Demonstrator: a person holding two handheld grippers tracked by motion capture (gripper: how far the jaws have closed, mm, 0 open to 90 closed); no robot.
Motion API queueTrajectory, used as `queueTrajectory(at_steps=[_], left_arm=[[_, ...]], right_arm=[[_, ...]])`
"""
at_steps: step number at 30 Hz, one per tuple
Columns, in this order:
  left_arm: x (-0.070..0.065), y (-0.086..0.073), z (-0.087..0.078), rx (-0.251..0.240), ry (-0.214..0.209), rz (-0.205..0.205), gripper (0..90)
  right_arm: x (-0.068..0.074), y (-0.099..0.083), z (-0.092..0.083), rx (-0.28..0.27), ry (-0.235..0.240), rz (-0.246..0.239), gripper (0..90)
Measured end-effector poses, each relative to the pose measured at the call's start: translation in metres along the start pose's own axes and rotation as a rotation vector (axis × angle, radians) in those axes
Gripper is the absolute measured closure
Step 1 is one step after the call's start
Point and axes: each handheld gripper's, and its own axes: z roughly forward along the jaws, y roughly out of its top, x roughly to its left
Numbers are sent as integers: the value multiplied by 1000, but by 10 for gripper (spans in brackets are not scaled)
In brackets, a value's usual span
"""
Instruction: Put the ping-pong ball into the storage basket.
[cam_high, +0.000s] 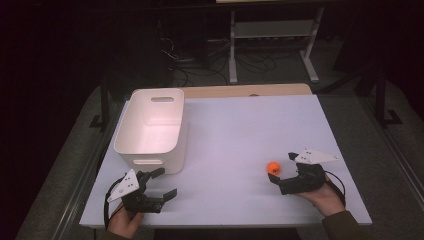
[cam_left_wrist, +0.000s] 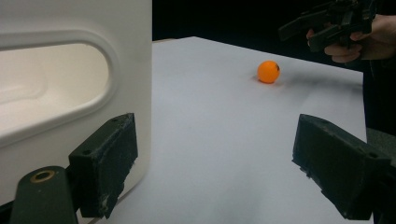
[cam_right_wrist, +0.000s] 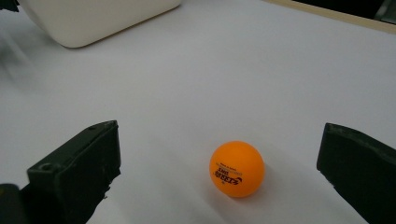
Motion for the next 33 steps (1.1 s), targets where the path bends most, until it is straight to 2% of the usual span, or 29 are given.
queueTrajectory(at_steps=[24,33], left_arm=[[0,0,0,5,1,2,139],[0,0,0,5,1,1,139]], right_arm=[[-7,9,4,13,3,-11,0],[-14,12,7,16,3,-5,0]])
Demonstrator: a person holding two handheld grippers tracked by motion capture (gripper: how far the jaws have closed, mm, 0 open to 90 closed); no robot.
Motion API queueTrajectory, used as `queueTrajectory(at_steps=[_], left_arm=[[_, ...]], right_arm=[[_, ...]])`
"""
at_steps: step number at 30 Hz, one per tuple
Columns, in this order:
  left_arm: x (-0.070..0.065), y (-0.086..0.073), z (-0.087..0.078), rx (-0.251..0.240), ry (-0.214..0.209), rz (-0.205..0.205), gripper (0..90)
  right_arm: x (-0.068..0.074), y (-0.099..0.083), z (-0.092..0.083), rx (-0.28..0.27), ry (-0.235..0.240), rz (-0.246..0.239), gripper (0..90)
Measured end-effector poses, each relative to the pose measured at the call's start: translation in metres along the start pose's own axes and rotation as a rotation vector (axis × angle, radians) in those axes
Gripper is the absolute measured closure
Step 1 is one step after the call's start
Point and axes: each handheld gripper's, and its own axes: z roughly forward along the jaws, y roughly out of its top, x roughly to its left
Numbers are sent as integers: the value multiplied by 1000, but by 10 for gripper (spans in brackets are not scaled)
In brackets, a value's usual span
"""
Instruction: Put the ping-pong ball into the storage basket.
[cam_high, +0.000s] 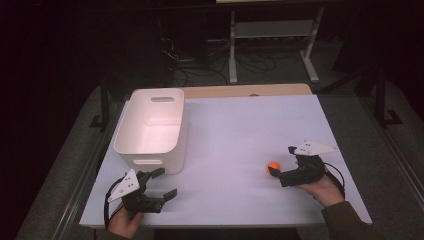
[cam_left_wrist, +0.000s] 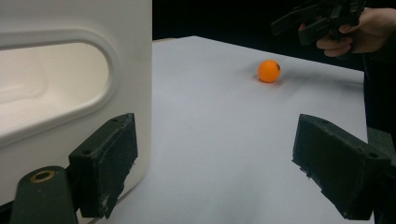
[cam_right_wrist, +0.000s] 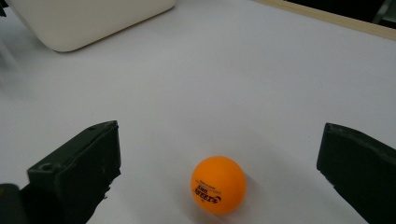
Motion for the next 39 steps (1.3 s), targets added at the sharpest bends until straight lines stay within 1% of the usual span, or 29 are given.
queueTrajectory(at_steps=[13,22,26,32,37,39], left_arm=[[0,0,0,1,1,-1,139],[0,0,0,1,2,-1,139],[0,0,0,1,2,-3,139],[0,0,0,0,2,-2,138],[0,0,0,0,1,-1,139],[0,0,0,1,1,2,139]], right_arm=[[-9,6,2,-4,1,14,0],[-14,11,6,-13,8,9,0],[-15,15,9,-8,13,3,0],[-19,18,12,-6,7,7,0],[-19,19,14,-19,1,-1,0],[-20,19,14,-28,10,4,0]])
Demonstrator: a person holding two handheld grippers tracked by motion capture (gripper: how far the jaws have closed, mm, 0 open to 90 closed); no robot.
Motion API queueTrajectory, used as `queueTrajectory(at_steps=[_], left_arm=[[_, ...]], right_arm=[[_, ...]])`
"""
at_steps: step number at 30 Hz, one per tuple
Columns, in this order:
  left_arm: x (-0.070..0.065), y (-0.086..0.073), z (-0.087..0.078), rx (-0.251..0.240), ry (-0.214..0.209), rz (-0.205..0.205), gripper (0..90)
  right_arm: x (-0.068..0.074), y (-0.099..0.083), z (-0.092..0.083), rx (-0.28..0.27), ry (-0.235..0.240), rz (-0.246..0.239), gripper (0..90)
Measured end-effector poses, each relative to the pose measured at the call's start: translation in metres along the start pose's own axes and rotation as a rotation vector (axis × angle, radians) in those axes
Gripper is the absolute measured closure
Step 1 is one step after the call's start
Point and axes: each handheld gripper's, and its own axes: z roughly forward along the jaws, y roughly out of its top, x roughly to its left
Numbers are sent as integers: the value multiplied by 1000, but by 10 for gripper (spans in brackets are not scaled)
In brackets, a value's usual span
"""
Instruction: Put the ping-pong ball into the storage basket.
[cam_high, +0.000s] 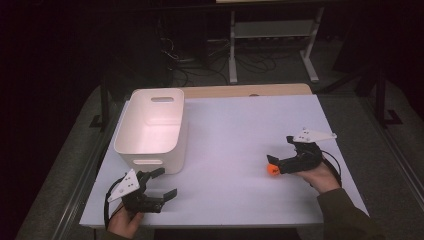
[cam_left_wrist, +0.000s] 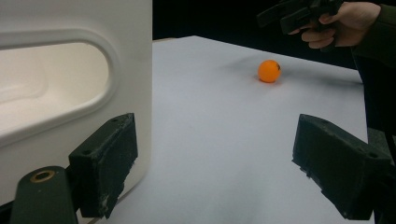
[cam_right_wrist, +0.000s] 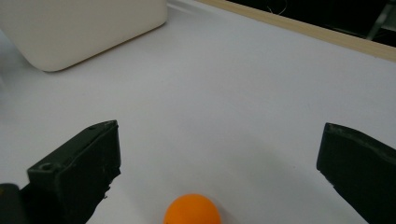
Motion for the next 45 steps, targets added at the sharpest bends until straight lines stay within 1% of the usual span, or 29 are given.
queueTrajectory(at_steps=[5,10,19,21,36,45], left_arm=[[0,0,0,1,0,1,139],[-1,0,0,1,-1,3,139],[0,0,0,-1,-1,3,139],[0,0,0,-1,-1,4,139],[0,0,0,-3,0,0,139],[0,0,0,-7,0,-2,139]], right_arm=[[-1,-2,0,1,4,3,0],[0,-5,3,18,17,-8,0],[1,-10,9,35,19,-9,0],[1,-12,10,47,19,-11,0],[3,-20,12,71,35,-6,0],[5,-22,14,88,39,-15,0]])
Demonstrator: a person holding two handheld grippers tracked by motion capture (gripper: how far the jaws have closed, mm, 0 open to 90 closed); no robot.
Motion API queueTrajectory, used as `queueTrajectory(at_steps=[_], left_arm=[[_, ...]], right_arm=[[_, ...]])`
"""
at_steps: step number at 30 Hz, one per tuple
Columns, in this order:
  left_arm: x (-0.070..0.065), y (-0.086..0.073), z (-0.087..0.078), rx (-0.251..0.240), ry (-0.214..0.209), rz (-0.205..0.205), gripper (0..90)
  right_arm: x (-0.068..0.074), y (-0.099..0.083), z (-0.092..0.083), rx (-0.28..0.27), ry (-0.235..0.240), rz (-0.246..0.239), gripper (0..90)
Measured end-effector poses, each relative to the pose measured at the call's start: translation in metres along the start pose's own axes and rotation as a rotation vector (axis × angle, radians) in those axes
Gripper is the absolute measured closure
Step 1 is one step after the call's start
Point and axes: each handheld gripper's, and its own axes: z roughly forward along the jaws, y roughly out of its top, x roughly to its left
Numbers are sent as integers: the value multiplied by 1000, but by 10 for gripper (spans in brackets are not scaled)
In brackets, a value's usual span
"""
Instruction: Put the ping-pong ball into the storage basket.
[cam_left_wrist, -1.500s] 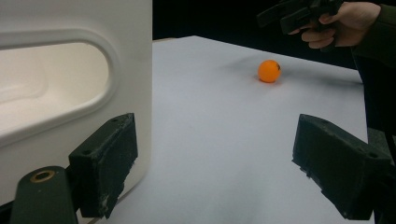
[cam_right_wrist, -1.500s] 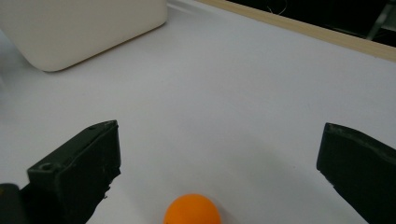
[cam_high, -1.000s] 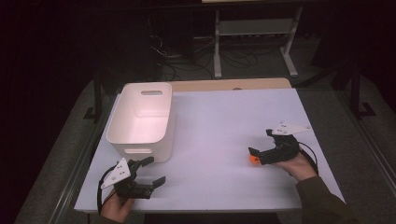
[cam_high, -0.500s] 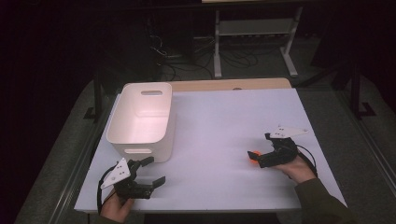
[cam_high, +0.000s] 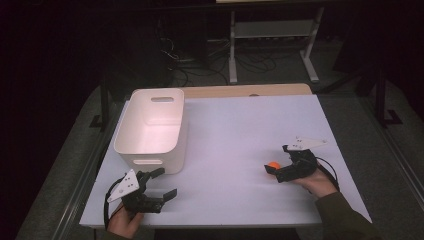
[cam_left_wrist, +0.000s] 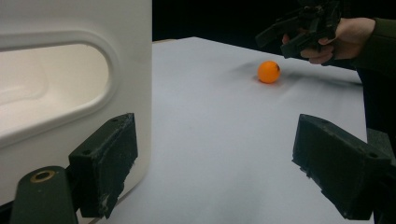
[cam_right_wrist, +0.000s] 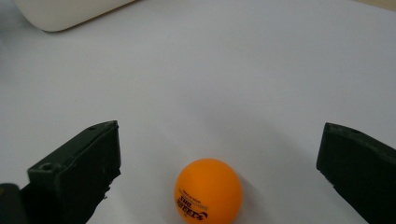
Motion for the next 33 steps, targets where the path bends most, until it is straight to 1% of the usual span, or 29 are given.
queueTrajectory(at_steps=[33], left_arm=[[1,0,0,3,3,-5,139]], right_arm=[[3,-6,8,53,14,-17,0]])
